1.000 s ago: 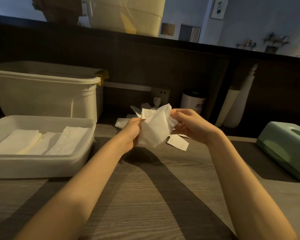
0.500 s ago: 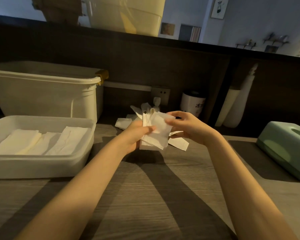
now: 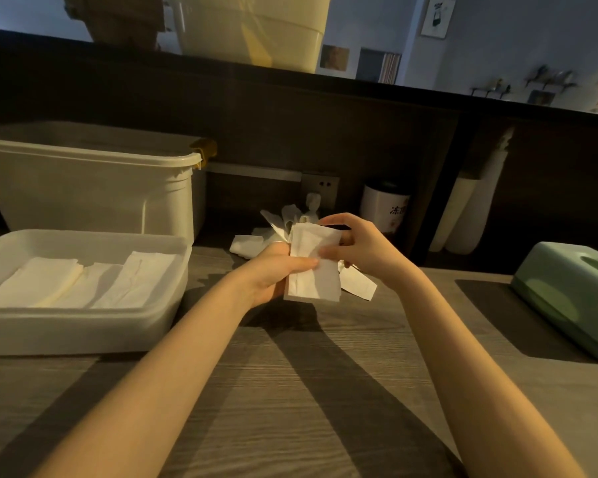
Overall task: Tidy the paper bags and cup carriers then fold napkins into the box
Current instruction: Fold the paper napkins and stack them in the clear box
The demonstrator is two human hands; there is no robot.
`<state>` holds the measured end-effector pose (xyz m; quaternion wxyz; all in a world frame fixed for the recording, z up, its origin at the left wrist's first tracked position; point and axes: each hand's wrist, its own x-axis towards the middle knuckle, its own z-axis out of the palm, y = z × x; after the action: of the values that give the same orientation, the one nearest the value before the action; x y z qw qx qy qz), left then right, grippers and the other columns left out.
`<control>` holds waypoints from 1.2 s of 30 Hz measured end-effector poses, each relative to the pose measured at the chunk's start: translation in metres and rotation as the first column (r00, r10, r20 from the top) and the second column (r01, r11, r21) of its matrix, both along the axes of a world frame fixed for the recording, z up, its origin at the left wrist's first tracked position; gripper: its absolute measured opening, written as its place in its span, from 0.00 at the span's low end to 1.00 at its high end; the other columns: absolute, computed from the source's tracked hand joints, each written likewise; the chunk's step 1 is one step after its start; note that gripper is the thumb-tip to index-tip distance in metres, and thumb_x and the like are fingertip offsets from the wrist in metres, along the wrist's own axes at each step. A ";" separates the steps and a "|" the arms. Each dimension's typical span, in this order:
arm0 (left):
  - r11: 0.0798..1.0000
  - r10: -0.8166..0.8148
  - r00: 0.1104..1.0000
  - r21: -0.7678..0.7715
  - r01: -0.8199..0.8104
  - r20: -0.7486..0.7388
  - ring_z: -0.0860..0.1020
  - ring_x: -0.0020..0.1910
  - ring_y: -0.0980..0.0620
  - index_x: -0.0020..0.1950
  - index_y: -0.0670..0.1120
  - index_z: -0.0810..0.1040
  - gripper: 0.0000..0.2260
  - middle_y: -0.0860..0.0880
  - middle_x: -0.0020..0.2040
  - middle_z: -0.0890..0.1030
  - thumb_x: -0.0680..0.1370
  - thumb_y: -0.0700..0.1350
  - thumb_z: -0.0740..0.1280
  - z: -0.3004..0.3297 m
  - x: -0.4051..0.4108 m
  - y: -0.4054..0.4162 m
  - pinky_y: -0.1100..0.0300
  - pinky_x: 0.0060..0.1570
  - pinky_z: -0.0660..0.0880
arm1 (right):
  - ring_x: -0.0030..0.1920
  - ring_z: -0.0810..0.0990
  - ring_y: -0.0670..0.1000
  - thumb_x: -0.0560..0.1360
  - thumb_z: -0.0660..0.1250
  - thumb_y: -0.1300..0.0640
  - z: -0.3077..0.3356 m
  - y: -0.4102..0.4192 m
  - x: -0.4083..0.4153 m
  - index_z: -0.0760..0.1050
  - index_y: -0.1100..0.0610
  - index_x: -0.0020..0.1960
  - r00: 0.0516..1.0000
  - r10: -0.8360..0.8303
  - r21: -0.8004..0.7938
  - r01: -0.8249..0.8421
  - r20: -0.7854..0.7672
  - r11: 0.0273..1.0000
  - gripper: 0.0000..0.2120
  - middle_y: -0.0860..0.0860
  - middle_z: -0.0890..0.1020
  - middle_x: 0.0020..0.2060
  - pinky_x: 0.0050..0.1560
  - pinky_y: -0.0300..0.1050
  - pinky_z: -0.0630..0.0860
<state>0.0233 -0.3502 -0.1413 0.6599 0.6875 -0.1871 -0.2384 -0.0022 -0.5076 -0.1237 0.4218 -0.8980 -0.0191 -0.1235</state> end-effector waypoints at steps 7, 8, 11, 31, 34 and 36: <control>0.994 0.106 0.994 -0.025 -0.107 -0.021 0.76 0.44 0.54 0.67 0.44 0.67 0.16 0.51 0.48 0.76 0.80 0.39 0.61 -0.001 0.004 -0.001 0.61 0.41 0.75 | 0.45 0.79 0.46 0.76 0.67 0.56 -0.008 -0.019 0.007 0.74 0.56 0.61 0.976 -0.175 -0.121 0.190 0.129 0.974 0.14 0.49 0.79 0.49 0.43 0.34 0.74; 0.991 0.129 0.991 -0.028 -0.130 -0.026 0.76 0.46 0.53 0.68 0.44 0.67 0.16 0.50 0.50 0.76 0.80 0.39 0.61 -0.001 0.005 -0.001 0.59 0.42 0.76 | 0.46 0.78 0.47 0.76 0.67 0.56 -0.013 -0.028 0.008 0.76 0.56 0.59 0.961 -0.241 -0.181 0.263 0.134 0.948 0.12 0.50 0.80 0.49 0.45 0.36 0.74; 0.978 0.208 0.978 -0.019 -0.208 -0.011 0.75 0.48 0.52 0.69 0.44 0.66 0.17 0.48 0.55 0.76 0.80 0.40 0.61 -0.004 0.007 -0.003 0.58 0.43 0.75 | 0.45 0.77 0.48 0.75 0.68 0.52 -0.031 -0.049 0.008 0.77 0.56 0.57 0.914 -0.405 -0.336 0.392 0.035 0.856 0.13 0.52 0.81 0.51 0.49 0.44 0.76; 0.940 0.340 0.940 0.023 -0.340 -0.020 0.74 0.60 0.44 0.69 0.42 0.67 0.17 0.43 0.62 0.74 0.80 0.40 0.61 -0.010 0.017 -0.003 0.52 0.54 0.73 | 0.45 0.78 0.50 0.73 0.70 0.52 -0.048 -0.051 0.008 0.81 0.55 0.49 0.912 -0.401 -0.406 0.337 -0.083 0.850 0.09 0.52 0.82 0.46 0.45 0.44 0.77; 0.919 0.394 0.919 0.025 -0.394 -0.001 0.73 0.61 0.42 0.69 0.41 0.66 0.17 0.41 0.63 0.73 0.80 0.40 0.60 -0.011 0.018 -0.002 0.53 0.53 0.71 | 0.39 0.76 0.45 0.74 0.69 0.53 -0.031 -0.048 0.005 0.81 0.56 0.46 0.928 -0.371 -0.231 0.366 0.026 0.901 0.07 0.51 0.81 0.41 0.38 0.37 0.72; 0.907 0.419 0.908 0.034 -0.419 0.006 0.73 0.61 0.42 0.70 0.41 0.66 0.17 0.41 0.63 0.73 0.81 0.40 0.59 -0.013 0.019 -0.001 0.53 0.52 0.71 | 0.41 0.77 0.46 0.75 0.68 0.53 -0.018 -0.045 0.002 0.80 0.55 0.45 0.944 -0.329 -0.065 0.331 0.040 0.941 0.05 0.49 0.80 0.39 0.41 0.37 0.74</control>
<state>0.0426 -0.3516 -0.1545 0.6838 0.7229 -0.0304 -0.0949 0.0002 -0.5531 -0.1414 0.3629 -0.9010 0.1212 -0.2044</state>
